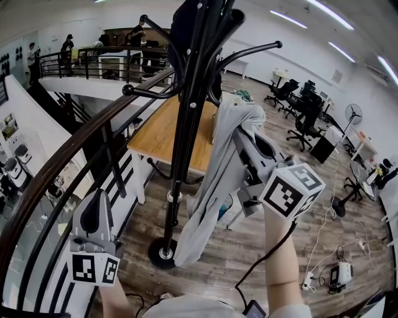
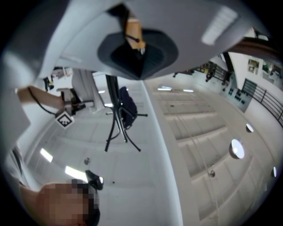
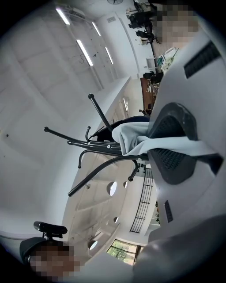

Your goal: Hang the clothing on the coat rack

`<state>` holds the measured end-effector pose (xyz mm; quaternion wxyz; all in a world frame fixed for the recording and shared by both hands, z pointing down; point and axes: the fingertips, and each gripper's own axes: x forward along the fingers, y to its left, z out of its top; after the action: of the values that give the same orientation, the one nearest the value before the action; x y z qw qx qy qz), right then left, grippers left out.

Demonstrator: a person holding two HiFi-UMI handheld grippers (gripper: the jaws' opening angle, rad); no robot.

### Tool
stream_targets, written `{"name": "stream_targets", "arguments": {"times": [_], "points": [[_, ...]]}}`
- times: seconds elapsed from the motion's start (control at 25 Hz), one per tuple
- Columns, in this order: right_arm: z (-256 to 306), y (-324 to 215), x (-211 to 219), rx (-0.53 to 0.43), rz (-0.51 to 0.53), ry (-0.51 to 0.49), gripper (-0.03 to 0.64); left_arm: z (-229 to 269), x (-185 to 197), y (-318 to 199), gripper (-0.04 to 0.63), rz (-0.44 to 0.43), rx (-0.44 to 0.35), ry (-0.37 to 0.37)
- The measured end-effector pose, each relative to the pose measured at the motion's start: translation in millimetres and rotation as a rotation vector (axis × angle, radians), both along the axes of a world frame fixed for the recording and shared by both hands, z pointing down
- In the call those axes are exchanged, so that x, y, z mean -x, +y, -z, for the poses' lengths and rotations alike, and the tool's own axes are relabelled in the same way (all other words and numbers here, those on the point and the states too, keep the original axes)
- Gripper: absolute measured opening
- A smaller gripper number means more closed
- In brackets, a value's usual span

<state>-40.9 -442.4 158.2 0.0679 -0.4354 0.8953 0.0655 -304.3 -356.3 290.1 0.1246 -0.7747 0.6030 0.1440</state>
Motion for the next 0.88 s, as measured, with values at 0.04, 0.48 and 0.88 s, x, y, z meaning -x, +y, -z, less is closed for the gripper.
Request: {"name": "stream_targets", "arguments": {"times": [0.04, 0.48, 0.88], "points": [[-1, -2, 0, 0.002, -0.005, -0.002, 0.008, 0, 0, -1, 0.007, -0.002, 0.0, -0.001], [-11, 3, -12, -0.01, -0.05, 0.023, 0.051, -3, -15, -2, 0.006, -0.023, 0.015, -0.007], [-26, 25, -28, -0.033, -0.063, 0.013, 0.107, -8, -37, 11, 0.006, -0.028, 0.043, -0.023]]}}
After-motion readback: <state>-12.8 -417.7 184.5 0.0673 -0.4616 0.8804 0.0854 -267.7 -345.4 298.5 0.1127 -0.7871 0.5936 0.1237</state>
